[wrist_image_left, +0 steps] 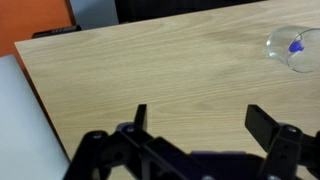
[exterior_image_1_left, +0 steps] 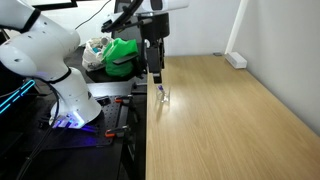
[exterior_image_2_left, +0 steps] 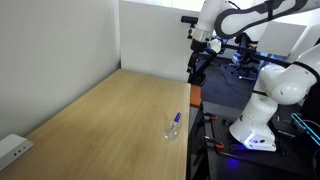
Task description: Get the marker from the colourless cup and place it on the table
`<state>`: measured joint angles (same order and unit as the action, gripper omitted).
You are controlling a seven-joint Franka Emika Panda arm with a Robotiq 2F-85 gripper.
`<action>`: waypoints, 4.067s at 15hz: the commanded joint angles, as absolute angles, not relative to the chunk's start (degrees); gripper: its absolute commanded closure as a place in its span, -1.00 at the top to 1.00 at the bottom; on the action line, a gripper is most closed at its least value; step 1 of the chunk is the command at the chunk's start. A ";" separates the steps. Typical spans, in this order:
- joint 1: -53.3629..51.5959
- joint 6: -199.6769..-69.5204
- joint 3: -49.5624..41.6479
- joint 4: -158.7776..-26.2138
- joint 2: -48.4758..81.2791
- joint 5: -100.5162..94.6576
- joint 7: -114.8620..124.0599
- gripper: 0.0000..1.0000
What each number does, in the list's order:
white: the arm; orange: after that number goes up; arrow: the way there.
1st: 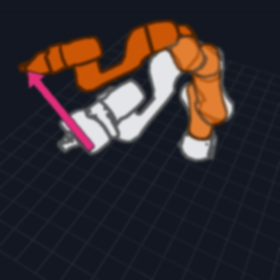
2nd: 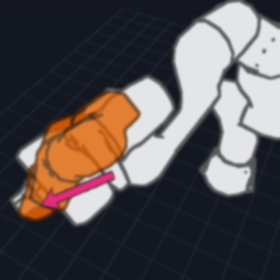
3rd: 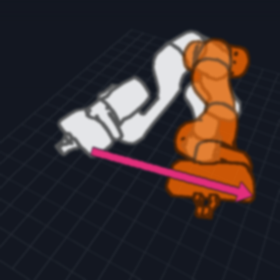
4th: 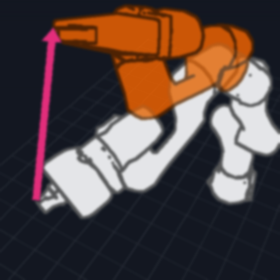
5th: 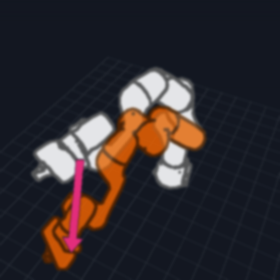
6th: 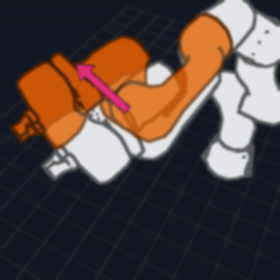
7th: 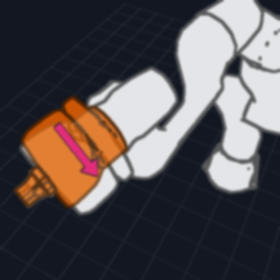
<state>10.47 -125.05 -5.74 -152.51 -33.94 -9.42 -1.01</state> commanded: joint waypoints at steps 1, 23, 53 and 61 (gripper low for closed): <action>8.77 -127.01 -3.66 -153.70 -35.31 -8.26 2.25 1.00; 6.62 -141.34 13.45 -151.70 -28.92 -4.73 37.97 1.00; 13.84 -144.95 22.79 -151.01 -30.44 -26.21 94.09 1.00; 7.98 -132.05 25.79 -148.96 -28.21 -25.79 106.13 1.00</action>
<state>10.09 -136.45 25.27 -150.44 -29.06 -25.56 101.58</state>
